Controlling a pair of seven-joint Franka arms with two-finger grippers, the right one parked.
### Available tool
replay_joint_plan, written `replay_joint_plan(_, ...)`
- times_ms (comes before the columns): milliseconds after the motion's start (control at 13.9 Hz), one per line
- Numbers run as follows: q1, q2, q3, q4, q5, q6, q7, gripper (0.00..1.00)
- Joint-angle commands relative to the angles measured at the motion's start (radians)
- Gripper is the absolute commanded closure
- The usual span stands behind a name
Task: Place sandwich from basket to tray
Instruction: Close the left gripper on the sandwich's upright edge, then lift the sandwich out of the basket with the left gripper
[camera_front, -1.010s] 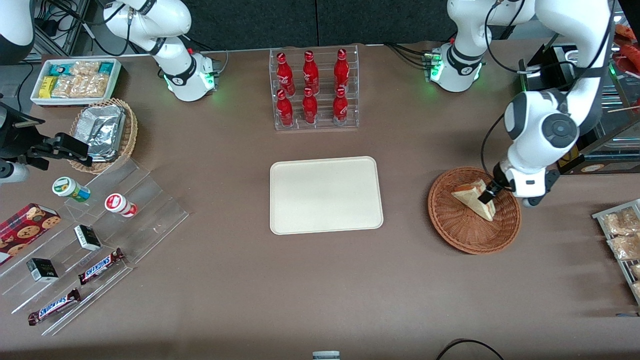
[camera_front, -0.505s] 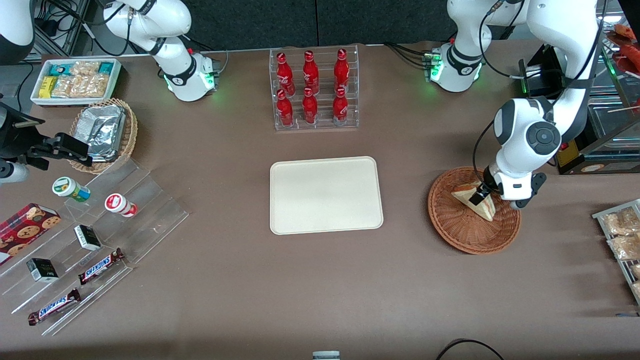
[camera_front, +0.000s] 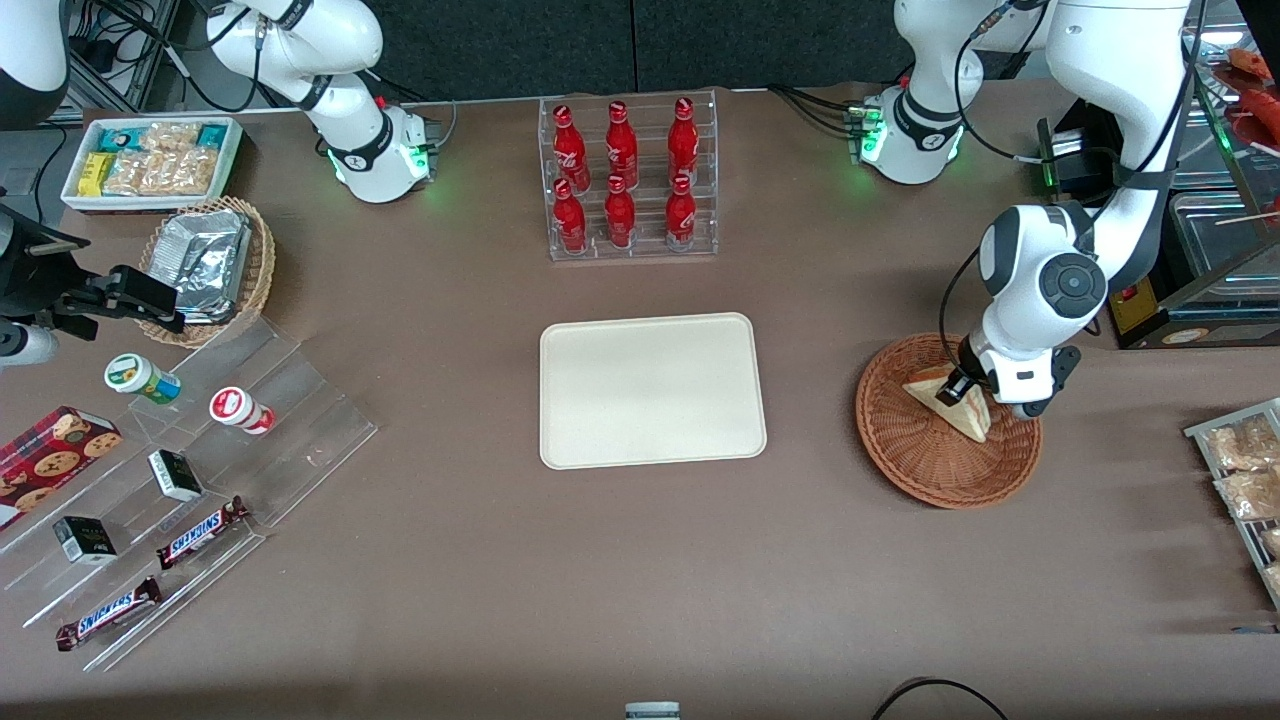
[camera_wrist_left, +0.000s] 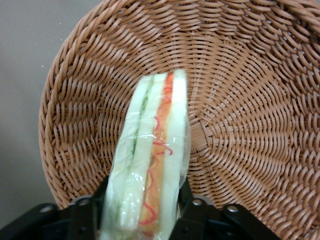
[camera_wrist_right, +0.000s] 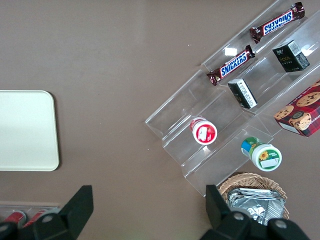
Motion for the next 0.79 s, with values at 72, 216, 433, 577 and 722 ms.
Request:
replay_joint_plan(72,-0.008,-0.004,0.003,0.045,-0.001,-0.037,-0.021,0.96)
replay_joint_plan(216,-0.026,-0.008,-0.008,0.151,0.007,-0.231,0.023,0.96)
replay_joint_plan(433,-0.096,-0.008,-0.011,0.372,0.013,-0.553,0.063,0.96)
replay_joint_plan(577,-0.179,0.001,-0.011,0.481,0.012,-0.655,0.048,0.96)
replay_joint_plan(722,-0.286,0.019,-0.011,0.556,0.007,-0.706,0.045,0.96)
